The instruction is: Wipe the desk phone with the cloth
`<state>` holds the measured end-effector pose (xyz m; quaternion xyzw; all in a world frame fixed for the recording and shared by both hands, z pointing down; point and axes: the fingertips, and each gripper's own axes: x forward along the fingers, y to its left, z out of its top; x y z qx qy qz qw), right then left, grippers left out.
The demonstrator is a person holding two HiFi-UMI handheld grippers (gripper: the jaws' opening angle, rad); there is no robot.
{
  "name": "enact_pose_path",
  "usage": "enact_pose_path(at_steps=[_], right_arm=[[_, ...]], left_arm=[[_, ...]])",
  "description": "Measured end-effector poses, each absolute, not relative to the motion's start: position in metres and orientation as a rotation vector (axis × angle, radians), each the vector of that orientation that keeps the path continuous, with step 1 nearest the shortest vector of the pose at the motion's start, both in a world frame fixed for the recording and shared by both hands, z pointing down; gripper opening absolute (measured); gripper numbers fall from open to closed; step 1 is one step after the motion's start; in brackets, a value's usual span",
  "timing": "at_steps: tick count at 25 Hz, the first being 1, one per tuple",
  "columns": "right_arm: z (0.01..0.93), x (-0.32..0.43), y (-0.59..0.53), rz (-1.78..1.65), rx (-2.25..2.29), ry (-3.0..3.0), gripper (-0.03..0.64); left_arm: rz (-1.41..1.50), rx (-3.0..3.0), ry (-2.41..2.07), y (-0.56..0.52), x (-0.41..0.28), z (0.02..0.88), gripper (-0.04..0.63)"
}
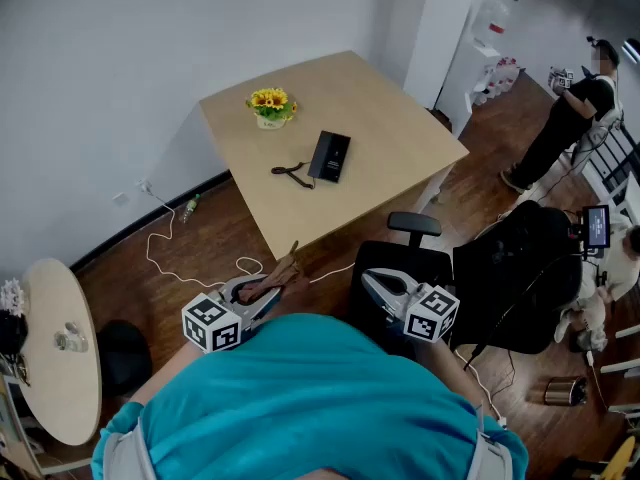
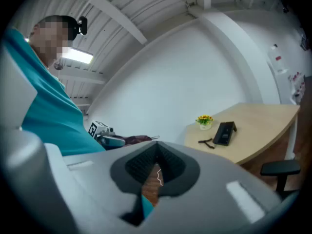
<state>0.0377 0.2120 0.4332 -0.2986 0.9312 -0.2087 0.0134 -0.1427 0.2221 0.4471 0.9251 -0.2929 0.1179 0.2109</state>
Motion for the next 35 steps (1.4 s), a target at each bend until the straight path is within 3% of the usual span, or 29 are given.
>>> enact_pose_path(at_steps=[8, 19, 24, 35], right_arm=[[0.443, 0.023, 0.130, -0.649, -0.981, 2.934, 0.003], [0.429, -0.042, -0.013, -0.698, -1.260, 2.901, 0.003], [0.447, -0.031, -0.044, -0.757, -1.295, 2.895, 0.003], [0.505, 0.084, -0.138, -0.801, -1.084, 2.924, 0.003]], left_arm=[[0.262, 2.525, -0.790, 0.149, -0.161, 0.468, 0.112], [0.269, 2.613, -0.629, -0.031, -0.245, 0.470, 0.111], [0.406, 2.686, -0.553, -0.088, -0.205, 0.492, 0.112], [0.922, 2.863, -0.717, -0.230, -0.048, 0.515, 0.112]])
